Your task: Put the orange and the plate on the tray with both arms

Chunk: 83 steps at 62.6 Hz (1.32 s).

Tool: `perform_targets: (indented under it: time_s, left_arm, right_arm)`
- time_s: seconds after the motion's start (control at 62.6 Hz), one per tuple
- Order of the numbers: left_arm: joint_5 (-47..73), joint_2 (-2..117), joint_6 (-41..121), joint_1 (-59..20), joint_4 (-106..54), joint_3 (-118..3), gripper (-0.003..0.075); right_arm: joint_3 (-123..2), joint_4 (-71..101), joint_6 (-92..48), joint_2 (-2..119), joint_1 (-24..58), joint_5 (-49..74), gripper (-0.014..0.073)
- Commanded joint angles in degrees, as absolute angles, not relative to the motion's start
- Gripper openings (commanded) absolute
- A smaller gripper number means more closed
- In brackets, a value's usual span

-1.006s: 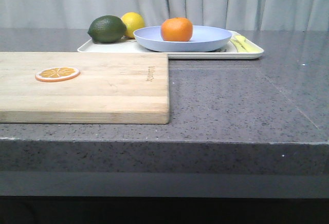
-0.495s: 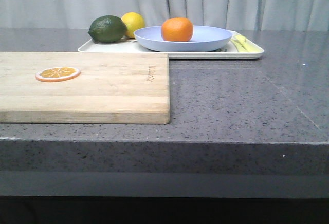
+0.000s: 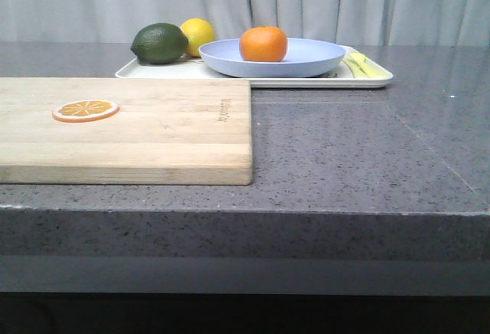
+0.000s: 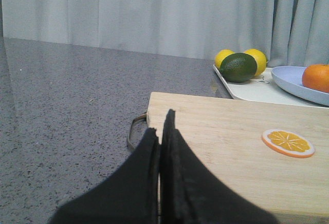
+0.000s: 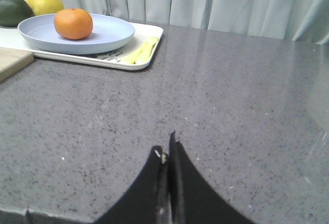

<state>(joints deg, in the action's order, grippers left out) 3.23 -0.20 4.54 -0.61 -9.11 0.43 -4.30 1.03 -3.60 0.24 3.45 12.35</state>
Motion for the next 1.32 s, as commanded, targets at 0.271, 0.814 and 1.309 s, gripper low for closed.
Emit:
perform_targets:
  time_s: [0.271,0.814,1.309]
  left_arm:
    - [-0.91,-1.31,4.18,-1.08,-9.57,1.93,-0.0020]
    - [-0.91,-1.31,4.18,-1.08,-9.57,1.93,-0.0020]
    - [-0.91,-1.31,4.18,-1.08,-9.57,1.93,-0.0020]
  right_arm:
    - [0.13,0.40,-4.19,-1.63,2.30,-1.15,-0.0117]
    - [0.13,0.40,-4.19,-1.63,0.98,-0.83,-0.0117]
    - [0.13,0.40,-4.19,-1.63,0.98,-0.83,-0.0117]
